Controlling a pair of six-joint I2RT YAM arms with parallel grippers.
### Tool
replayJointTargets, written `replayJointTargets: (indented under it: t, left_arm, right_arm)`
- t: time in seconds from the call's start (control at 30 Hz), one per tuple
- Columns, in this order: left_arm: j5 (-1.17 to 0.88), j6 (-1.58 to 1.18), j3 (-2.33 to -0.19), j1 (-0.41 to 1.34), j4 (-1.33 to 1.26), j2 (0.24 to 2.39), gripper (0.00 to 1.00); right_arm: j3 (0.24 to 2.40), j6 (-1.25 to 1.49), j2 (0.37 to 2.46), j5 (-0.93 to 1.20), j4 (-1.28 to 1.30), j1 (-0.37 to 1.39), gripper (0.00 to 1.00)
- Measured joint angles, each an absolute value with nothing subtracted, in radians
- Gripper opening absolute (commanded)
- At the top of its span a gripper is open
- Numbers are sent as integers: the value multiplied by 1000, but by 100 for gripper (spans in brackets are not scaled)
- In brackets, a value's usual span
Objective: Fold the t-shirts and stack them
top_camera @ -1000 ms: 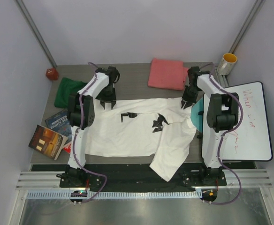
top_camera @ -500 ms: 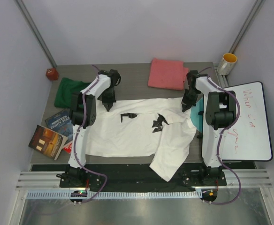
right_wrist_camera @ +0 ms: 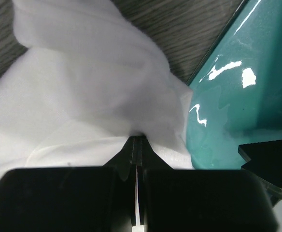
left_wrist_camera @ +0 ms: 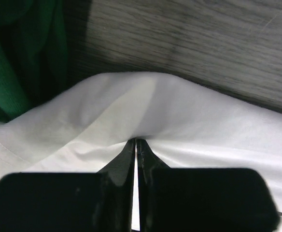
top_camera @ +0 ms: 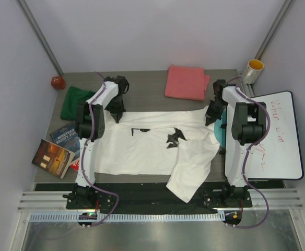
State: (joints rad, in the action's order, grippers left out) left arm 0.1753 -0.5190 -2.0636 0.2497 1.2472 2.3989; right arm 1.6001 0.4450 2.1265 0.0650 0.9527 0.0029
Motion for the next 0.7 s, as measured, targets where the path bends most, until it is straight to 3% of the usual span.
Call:
replayJointTargets:
  t: [0.17, 0.47, 0.7]
  left_arm:
    - [163, -518, -2064, 241, 1250, 2399, 19]
    - [151, -516, -2064, 235, 1245, 2393, 25]
    - [124, -516, -2079, 231, 1201, 2376, 25]
  right_arm:
    - [1590, 445, 2118, 73, 943, 0, 7]
    - [1592, 443, 2070, 27, 983, -10, 12]
    - [1782, 447, 2030, -2, 1010, -24, 1]
